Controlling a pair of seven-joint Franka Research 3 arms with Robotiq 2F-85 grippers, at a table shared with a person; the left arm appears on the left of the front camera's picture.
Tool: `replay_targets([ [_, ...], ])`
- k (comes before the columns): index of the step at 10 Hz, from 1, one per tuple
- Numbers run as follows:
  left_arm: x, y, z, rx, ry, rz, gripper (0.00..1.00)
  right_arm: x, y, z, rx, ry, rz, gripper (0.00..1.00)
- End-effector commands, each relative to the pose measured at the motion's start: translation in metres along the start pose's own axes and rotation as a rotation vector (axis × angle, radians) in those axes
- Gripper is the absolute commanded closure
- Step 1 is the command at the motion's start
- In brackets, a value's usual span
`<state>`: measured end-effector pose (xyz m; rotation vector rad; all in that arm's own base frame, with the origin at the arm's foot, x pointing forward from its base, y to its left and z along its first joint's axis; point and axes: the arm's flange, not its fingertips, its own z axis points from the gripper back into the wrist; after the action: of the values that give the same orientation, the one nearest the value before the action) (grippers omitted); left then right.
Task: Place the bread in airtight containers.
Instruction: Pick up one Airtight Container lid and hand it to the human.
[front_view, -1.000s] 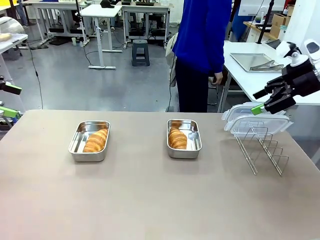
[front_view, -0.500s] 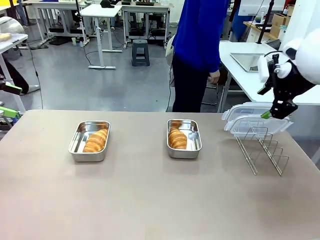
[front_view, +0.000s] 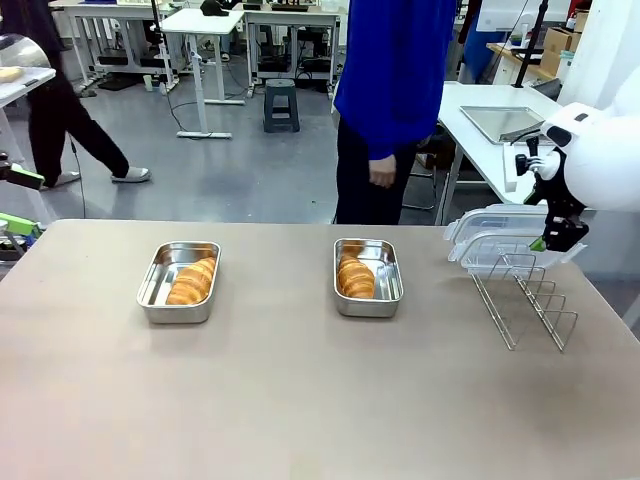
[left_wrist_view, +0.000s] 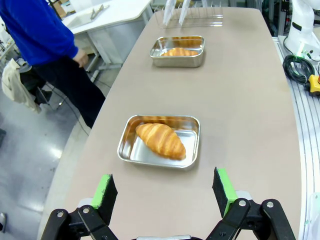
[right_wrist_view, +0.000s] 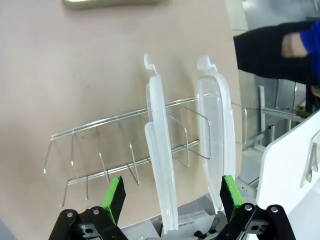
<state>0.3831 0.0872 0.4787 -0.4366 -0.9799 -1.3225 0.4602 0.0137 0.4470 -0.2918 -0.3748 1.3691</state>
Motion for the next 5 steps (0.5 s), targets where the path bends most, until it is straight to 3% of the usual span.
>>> replay_targets([
  [1, -0.001, -0.002, -0.003, 0.013, -0.027, -0.014, 0.0, 0.003, -0.015, -0.007, 0.033, 0.026, -0.025, 0.0],
  [5, -0.001, -0.002, -0.003, 0.013, -0.027, -0.014, 0.0, 0.0, -0.028, -0.028, 0.107, 0.024, -0.002, 0.0],
])
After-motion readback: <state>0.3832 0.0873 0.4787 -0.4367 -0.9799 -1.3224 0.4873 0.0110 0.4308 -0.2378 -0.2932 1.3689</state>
